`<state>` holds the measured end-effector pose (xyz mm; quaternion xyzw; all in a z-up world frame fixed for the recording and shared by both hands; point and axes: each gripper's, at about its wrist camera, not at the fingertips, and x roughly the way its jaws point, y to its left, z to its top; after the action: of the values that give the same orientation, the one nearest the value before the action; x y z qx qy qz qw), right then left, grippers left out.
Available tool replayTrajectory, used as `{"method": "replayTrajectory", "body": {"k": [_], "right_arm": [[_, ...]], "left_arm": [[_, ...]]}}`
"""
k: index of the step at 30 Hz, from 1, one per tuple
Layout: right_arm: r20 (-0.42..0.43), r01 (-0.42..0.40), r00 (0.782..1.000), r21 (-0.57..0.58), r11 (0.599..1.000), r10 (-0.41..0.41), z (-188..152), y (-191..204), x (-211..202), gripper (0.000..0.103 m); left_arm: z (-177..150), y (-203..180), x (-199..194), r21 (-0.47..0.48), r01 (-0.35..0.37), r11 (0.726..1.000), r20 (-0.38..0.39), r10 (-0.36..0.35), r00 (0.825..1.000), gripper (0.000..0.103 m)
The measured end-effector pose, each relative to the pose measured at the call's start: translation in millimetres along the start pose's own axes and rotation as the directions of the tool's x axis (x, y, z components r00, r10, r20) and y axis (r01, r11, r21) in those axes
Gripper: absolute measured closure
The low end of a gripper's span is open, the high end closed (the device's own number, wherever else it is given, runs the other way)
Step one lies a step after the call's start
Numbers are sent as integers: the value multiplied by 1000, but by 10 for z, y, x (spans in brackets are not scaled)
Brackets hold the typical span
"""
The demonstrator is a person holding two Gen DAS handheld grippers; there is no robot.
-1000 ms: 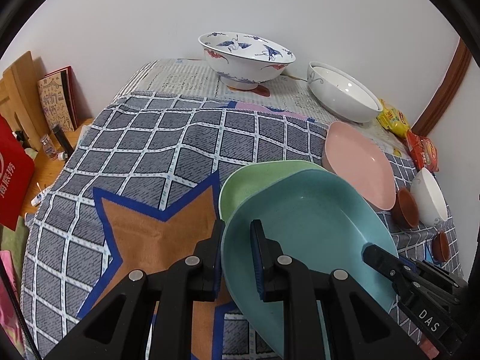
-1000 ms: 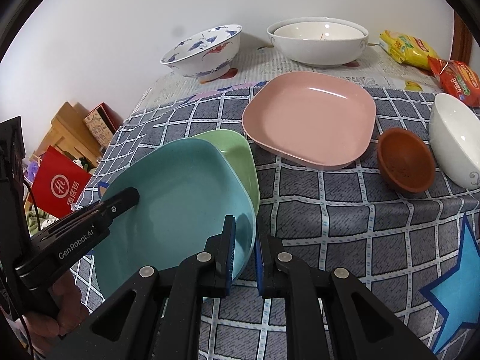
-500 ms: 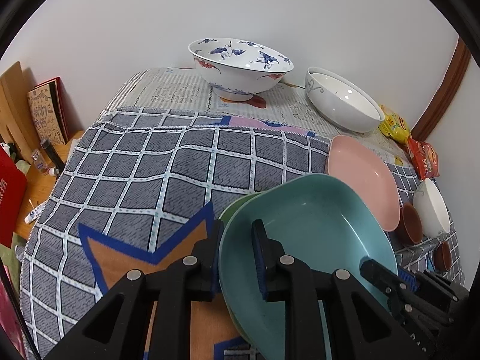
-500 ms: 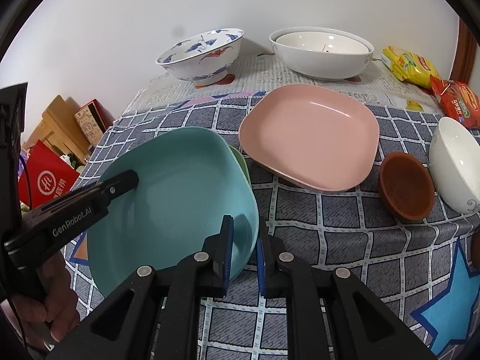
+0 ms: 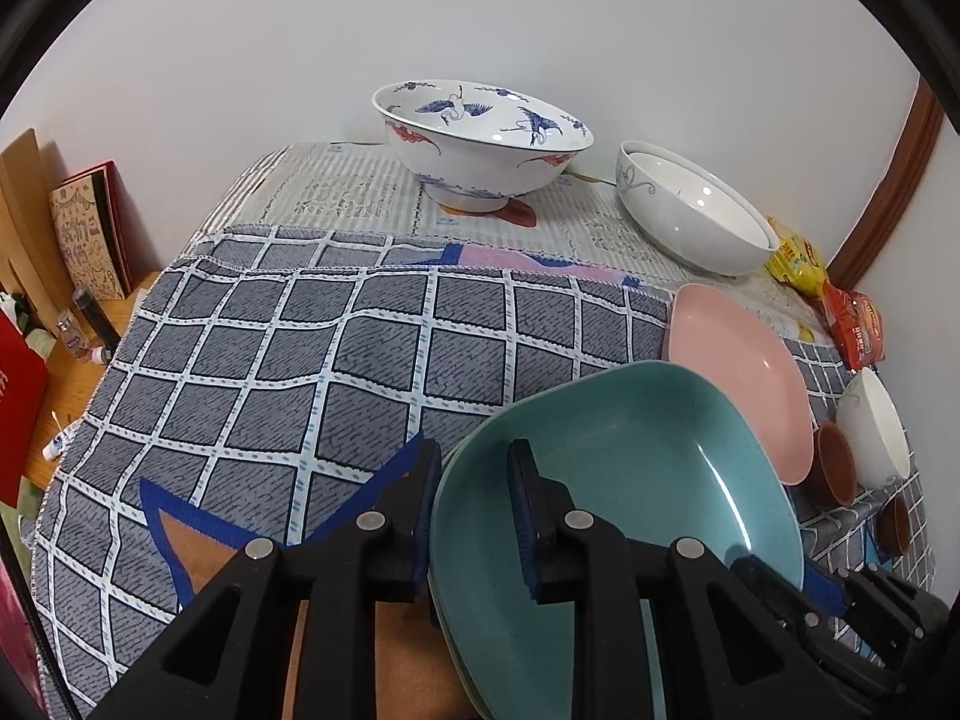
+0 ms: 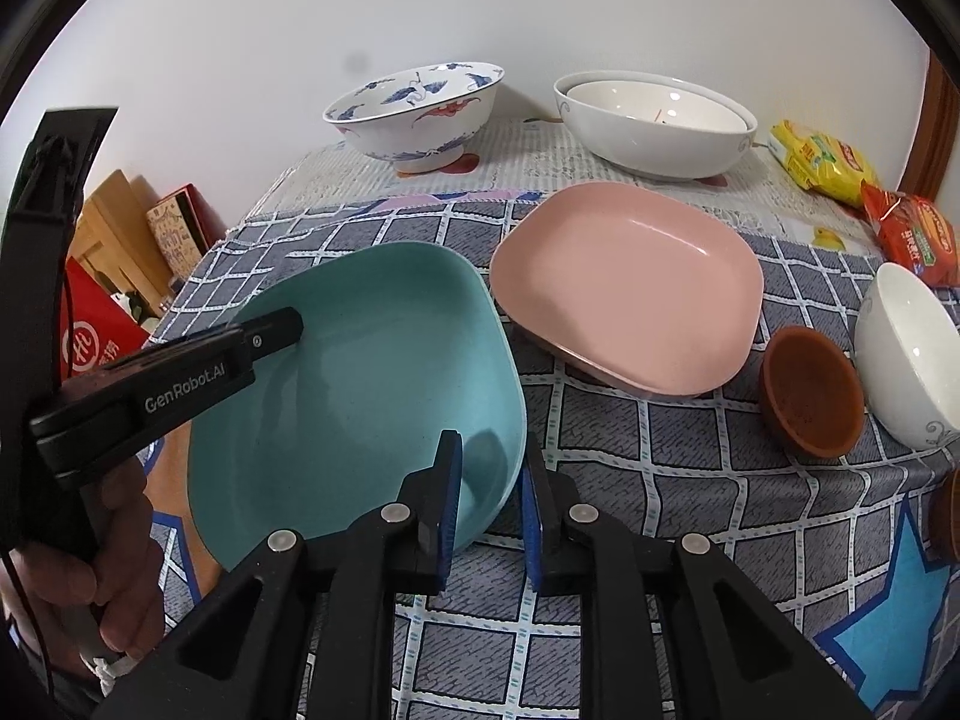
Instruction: Organize plates and bowls
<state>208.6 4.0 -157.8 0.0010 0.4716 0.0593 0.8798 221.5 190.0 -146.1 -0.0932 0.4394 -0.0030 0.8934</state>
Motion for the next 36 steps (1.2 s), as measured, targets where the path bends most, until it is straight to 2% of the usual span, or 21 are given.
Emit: {"method": "replayTrajectory", "body": {"k": [8,9,11,13,16,19,22,26,27,28,30,36], "right_arm": [[13,38,999,13,999,-38,-10,31,8,84],[14,49,999,13,999,-49,-12,45,17,84],[18,71,997,3,997,-71,-22,67,24,85],[17,79,997,-2,997,-79,-23,78,27,84],[10,77,997,-29,997,-77,-41,117,19,78],[-9,71,997,-80,994,-72,-81,182,2,63],[13,59,998,-77,995,-58,-112,170,-103,61],[15,31,999,-55,998,-30,-115,100,-142,64],[7,20,1000,-52,998,-20,-119,93,-123,77],[-16,10,1000,-50,999,-11,-125,81,-76,83],[-40,4,999,-38,999,-5,-141,50,-20,83],[-18,-80,997,10,997,80,-162,-96,-166,82]], "left_arm": [[-1,60,-15,-9,-20,1000,-6,20,1000,80],[-1,74,-23,-10,-27,1000,-10,27,1000,79],[-8,97,-55,-10,-34,999,-6,34,999,66],[-22,110,-102,-5,-40,999,7,40,999,65],[-33,106,-147,2,-40,999,6,40,999,64],[-55,82,-176,10,-52,999,0,52,999,61],[-68,63,-216,12,-54,998,-3,54,999,61],[-68,20,-298,20,-64,998,6,64,998,61],[-68,13,-314,22,-67,998,7,67,998,61],[-73,4,-336,27,-74,997,6,74,997,61],[-85,2,-376,27,-85,996,8,85,996,60],[-139,-20,-517,27,-98,995,22,97,995,60]]}}
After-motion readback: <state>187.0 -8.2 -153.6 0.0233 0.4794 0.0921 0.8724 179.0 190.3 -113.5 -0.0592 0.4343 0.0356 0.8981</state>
